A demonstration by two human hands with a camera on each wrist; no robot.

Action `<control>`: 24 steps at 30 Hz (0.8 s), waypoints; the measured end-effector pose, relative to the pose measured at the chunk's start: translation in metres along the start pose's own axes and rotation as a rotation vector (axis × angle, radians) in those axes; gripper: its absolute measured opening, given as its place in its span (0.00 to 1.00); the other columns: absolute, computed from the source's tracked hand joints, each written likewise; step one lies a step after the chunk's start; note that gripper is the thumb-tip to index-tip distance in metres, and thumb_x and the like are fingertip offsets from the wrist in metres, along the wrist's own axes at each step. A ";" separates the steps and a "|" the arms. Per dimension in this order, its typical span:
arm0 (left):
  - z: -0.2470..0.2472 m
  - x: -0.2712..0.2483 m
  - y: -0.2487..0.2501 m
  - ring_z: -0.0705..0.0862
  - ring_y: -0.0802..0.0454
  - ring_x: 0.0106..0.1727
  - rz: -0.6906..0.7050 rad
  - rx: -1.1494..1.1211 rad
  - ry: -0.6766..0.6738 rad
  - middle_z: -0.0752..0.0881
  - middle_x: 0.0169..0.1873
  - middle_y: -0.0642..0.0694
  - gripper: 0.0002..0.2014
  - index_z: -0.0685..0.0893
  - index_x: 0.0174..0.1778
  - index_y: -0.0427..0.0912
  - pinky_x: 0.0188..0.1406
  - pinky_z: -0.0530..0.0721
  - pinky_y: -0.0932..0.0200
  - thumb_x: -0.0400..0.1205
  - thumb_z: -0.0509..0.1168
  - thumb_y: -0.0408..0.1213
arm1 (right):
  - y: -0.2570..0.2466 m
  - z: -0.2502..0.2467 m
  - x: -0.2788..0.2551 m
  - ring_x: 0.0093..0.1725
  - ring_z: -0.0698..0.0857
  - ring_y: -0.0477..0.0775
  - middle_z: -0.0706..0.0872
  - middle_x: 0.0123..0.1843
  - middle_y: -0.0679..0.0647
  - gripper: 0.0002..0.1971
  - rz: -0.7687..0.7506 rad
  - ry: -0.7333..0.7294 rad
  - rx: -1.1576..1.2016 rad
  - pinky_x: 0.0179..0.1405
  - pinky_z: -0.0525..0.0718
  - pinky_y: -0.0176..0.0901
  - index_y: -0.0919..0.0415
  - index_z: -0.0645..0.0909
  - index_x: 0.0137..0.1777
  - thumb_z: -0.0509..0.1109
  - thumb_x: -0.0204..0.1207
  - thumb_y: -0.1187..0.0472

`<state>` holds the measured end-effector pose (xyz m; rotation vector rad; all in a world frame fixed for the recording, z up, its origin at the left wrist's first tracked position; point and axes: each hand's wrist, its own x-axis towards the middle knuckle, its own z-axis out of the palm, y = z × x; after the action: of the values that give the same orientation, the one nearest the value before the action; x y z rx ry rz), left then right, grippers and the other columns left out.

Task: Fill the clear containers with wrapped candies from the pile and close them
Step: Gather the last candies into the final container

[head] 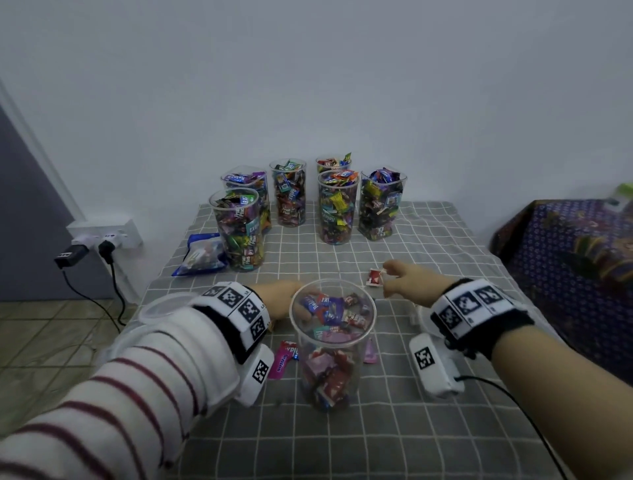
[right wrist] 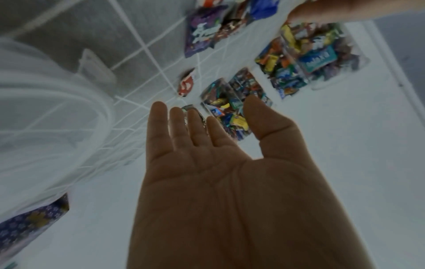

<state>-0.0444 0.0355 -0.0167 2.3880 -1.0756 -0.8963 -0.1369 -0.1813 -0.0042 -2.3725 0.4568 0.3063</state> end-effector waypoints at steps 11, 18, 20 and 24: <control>0.005 0.019 -0.035 0.80 0.49 0.59 -0.091 0.182 -0.004 0.82 0.60 0.45 0.21 0.79 0.66 0.38 0.66 0.77 0.52 0.79 0.66 0.43 | -0.026 0.030 0.033 0.71 0.75 0.61 0.73 0.74 0.59 0.34 0.017 -0.093 -0.264 0.70 0.72 0.51 0.60 0.64 0.78 0.66 0.77 0.44; 0.009 0.008 -0.044 0.81 0.53 0.65 0.001 0.075 -0.078 0.82 0.65 0.52 0.35 0.76 0.69 0.50 0.68 0.78 0.47 0.65 0.76 0.51 | -0.024 0.064 0.052 0.70 0.74 0.65 0.72 0.73 0.61 0.43 -0.137 -0.180 -0.384 0.69 0.75 0.59 0.50 0.69 0.73 0.78 0.58 0.40; 0.010 0.004 -0.038 0.79 0.51 0.67 -0.018 0.201 -0.089 0.79 0.67 0.51 0.40 0.74 0.72 0.50 0.70 0.76 0.46 0.63 0.79 0.50 | -0.023 0.072 0.054 0.62 0.79 0.62 0.77 0.66 0.56 0.48 -0.230 -0.156 -0.446 0.63 0.80 0.57 0.48 0.73 0.67 0.73 0.45 0.27; 0.024 0.005 -0.032 0.76 0.45 0.68 -0.149 0.512 -0.093 0.72 0.71 0.48 0.48 0.67 0.77 0.51 0.67 0.78 0.46 0.60 0.81 0.50 | -0.029 0.072 0.040 0.64 0.77 0.62 0.76 0.66 0.59 0.57 -0.328 -0.152 -0.611 0.65 0.77 0.54 0.54 0.72 0.70 0.55 0.40 0.22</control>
<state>-0.0414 0.0501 -0.0538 2.8983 -1.3037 -0.8685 -0.0955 -0.1215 -0.0534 -2.9258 -0.1280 0.5250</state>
